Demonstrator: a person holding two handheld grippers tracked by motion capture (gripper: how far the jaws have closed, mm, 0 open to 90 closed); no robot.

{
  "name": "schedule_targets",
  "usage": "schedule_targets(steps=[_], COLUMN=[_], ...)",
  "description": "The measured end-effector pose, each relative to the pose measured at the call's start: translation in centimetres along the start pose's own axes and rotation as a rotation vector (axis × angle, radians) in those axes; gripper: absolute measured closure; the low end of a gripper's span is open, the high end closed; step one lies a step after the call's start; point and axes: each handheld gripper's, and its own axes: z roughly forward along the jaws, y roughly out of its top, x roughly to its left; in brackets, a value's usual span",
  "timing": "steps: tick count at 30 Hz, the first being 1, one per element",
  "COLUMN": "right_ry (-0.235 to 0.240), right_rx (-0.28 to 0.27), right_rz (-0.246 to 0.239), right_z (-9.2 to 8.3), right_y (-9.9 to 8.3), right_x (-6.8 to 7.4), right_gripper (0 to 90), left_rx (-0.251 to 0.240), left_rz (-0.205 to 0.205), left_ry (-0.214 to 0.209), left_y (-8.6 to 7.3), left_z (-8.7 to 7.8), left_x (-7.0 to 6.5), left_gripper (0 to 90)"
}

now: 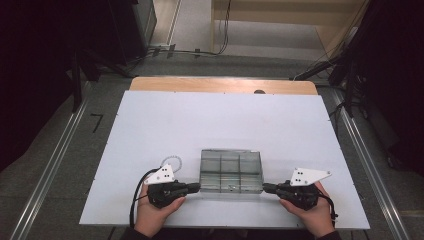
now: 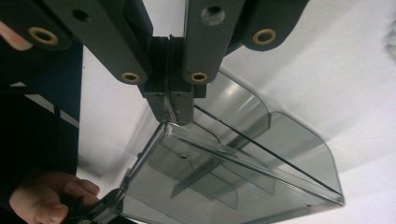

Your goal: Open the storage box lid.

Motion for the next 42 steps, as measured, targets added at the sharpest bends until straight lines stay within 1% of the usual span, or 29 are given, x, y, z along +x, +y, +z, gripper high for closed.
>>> schedule_targets(steps=[1,2,3,4,5,7,8,9,10,12,14,15,16,18,19,21,22,24,29,34,36,40,42], right_ry=[-0.003,-0.004,-0.006,-0.011,-0.018,-0.032,-0.038,-0.050,-0.050,-0.058,-0.064,-0.066,-0.071,-0.075,-0.077,-0.085,-0.087,-0.090,-0.097,-0.104,-0.106,-0.108,-0.108], right_rx=[-0.005,-0.014,-0.023,-0.029,-0.037,-0.052,-0.056,-0.058,-0.058,-0.062,-0.070,-0.071,-0.073,-0.078,-0.079,-0.085,-0.085,-0.091,-0.096,-0.106,-0.107,-0.110,-0.114], right_rz=[-0.002,-0.002,-0.001,0.001,0.002,0.006,0.009,0.013,0.013,0.018,0.025,0.025,0.027,0.028,0.029,0.024,0.029,0.031,0.037,0.025,0.022,0.021,0.023], right_z=[0.0,-0.1,-0.2,-0.3,-0.4,-0.5,-0.6,-0.7,-0.7,-0.7,-0.8,-0.8,-0.8,-0.8,-0.9,-1.0,-1.1,-1.3,-1.5,-1.5,-1.5,-1.5,-1.6], right_y=[0.1,0.1,0.2,0.3,0.4,0.6,0.8,1.1,1.1,1.5,1.9,2.1,2.2,2.5,2.7,3.0,3.1,3.4,4.0,4.4,4.6,4.8,4.9], right_x=[0.0,0.0,0.0,0.0,0.0,0.0,0.1,0.1,0.1,0.0,-0.1,-0.1,-0.1,-0.2,-0.2,-0.3,-0.4,-0.7,-1.1,-1.3,-1.4,-1.6,-1.7], right_gripper=[87.8,87.8,87.8,87.8,87.8,87.8,87.8,87.8,87.8,87.8,87.8,87.8,87.8,87.8,87.8,87.8,87.8,87.8,87.8,87.8,87.8,87.8,87.8], left_rx=[-0.003,-0.009,-0.011,-0.013,-0.013,-0.007,-0.013,-0.029,-0.044,-0.074,-0.085,-0.089,-0.085,-0.080,-0.076,-0.074,-0.076,-0.082,-0.092,-0.110,-0.109,-0.107,-0.118], left_rz=[-0.001,-0.006,-0.008,-0.003,0.001,-0.003,-0.003,-0.009,-0.016,-0.036,-0.046,-0.051,-0.049,-0.047,-0.040,-0.042,-0.042,-0.042,-0.034,-0.027,-0.014,0.005,0.010], left_ry=[0.004,0.016,0.020,0.021,0.033,0.057,0.064,0.071,0.078,0.085,0.110,0.117,0.111,0.117,0.124,0.141,0.144,0.163,0.173,0.179,0.199,0.187,0.164], left_y=[0.0,0.0,0.0,0.0,0.0,0.1,0.1,0.2,0.4,0.8,1.3,1.5,1.8,2.2,2.4,2.7,2.9,3.3,4.5,5.6,6.0,6.5,6.6], left_z=[0.0,-0.1,-0.1,-0.1,-0.1,0.0,0.0,0.1,0.0,0.0,-0.1,0.0,0.0,0.2,0.2,0.4,0.5,0.7,1.1,1.4,1.5,1.8,1.9], left_x=[0.0,0.1,0.1,0.1,0.1,0.1,0.1,0.0,0.1,0.3,0.6,0.6,0.8,0.8,0.8,1.0,1.2,1.4,2.2,2.8,2.9,3.0,3.1], left_gripper=[90.0,88.1,83.6,81.6,79.1,67.4,60.7,47.0,47.0,33.3,21.3,15.0,10.5,2.8,0.8,0.0,0.0,0.0,0.0,1.7,3.3,7.0,11.5])
